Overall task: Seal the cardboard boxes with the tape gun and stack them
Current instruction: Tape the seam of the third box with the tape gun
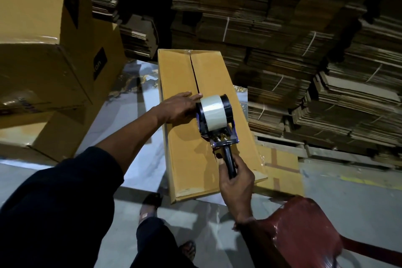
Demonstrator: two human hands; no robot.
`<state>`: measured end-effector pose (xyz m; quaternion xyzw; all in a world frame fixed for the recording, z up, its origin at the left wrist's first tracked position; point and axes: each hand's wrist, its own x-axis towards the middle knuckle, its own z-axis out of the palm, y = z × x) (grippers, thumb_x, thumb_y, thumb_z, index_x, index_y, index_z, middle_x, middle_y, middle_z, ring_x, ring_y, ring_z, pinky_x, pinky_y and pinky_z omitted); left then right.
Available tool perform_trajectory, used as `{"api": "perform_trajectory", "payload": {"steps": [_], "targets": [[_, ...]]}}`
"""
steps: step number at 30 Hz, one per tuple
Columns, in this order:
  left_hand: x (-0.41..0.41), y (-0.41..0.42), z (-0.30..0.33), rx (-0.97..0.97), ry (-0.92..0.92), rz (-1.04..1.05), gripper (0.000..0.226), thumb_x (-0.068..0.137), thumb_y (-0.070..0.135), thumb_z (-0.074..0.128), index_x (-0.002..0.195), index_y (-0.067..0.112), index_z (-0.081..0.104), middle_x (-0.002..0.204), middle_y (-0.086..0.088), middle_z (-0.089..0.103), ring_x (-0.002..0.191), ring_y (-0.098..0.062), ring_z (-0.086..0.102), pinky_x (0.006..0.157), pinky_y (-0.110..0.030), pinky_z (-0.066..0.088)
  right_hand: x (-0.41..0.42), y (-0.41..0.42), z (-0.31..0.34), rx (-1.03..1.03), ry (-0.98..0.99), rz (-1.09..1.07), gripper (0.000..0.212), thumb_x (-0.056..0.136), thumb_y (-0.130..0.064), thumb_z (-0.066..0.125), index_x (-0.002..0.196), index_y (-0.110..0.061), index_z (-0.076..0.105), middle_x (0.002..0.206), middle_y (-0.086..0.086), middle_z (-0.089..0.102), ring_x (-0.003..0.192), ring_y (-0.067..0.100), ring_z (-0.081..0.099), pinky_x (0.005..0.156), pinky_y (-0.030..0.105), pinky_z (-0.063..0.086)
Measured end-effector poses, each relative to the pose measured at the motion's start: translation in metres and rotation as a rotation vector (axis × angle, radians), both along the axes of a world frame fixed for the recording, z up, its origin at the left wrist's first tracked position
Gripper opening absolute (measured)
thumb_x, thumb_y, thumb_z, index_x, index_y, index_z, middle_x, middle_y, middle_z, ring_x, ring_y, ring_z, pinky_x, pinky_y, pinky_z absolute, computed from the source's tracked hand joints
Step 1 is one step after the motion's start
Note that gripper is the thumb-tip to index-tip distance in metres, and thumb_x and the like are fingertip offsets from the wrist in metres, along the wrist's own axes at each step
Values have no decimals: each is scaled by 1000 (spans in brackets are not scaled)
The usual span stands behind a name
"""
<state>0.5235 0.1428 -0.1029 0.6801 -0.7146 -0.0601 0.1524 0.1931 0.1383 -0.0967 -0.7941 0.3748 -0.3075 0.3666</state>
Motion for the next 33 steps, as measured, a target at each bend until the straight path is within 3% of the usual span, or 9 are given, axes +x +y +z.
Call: {"api": "perform_trajectory", "payload": {"steps": [6, 11, 15, 17, 19, 23, 25, 29, 33], "targets": [[32, -17, -7, 26, -2, 37, 38, 101, 25, 58, 138, 19, 61, 161, -5, 43, 156, -15, 22, 128, -48, 17, 32, -19, -7, -12, -21, -27, 17, 95, -32, 65, 107, -22, 70, 77, -5, 61, 68, 16, 59, 59, 31, 50], [64, -34, 4, 45, 21, 138, 35, 100, 19, 62, 134, 13, 64, 154, -12, 51, 147, -25, 42, 127, -46, 18, 79, -48, -3, -50, -15, -12, 8, 95, -25, 68, 97, -17, 70, 71, -4, 56, 62, 9, 50, 57, 21, 38], [70, -34, 8, 35, 64, 183, 37, 99, 10, 62, 136, 9, 60, 144, -15, 60, 134, -30, 55, 128, -47, 17, 97, -61, 2, -32, -6, -5, 12, 98, -28, 69, 99, -16, 70, 69, -10, 56, 61, 4, 53, 57, 17, 38], [62, -32, 10, 28, 77, 193, 48, 99, 11, 62, 145, 7, 50, 147, -13, 56, 135, -29, 54, 129, -45, 14, 96, -63, 3, 27, -5, 9, 21, 99, -40, 68, 95, -20, 67, 66, -9, 55, 59, 8, 55, 55, 25, 45], [58, -32, 9, 13, 52, 196, 48, 98, 12, 61, 144, 8, 49, 141, -16, 61, 124, -31, 62, 128, -46, 16, 95, -66, 8, 113, 46, 30, 28, 99, -53, 62, 91, -26, 63, 66, -2, 59, 58, 22, 61, 55, 40, 53], [58, -31, 8, 26, 40, 199, 50, 98, 15, 60, 146, 8, 48, 143, -18, 59, 125, -32, 62, 128, -46, 17, 105, -78, 32, 388, 210, 109, 5, 100, -27, 61, 102, -23, 61, 73, 11, 69, 52, 20, 66, 52, 32, 52], [59, -30, 9, 10, 40, 189, 52, 97, 14, 61, 147, 7, 48, 144, -20, 58, 125, -34, 62, 127, -47, 19, 111, -80, 42, 471, 230, 128, 6, 99, -23, 59, 104, -25, 59, 72, 13, 66, 50, 23, 63, 51, 32, 52], [64, -30, 1, 9, 22, 166, 52, 97, 17, 61, 147, 10, 50, 147, -16, 57, 127, -32, 61, 127, -47, 21, 111, -74, 45, 306, 304, 161, 18, 104, -43, 55, 108, -25, 56, 74, 7, 65, 49, 26, 67, 48, 34, 56], [59, -27, 10, 5, 49, 179, 43, 99, 16, 59, 142, 12, 57, 149, -14, 56, 131, -32, 58, 126, -47, 22, 106, -74, 41, 175, 377, 165, 37, 95, -69, 46, 103, -34, 53, 76, 4, 68, 60, 29, 70, 62, 46, 61]]}}
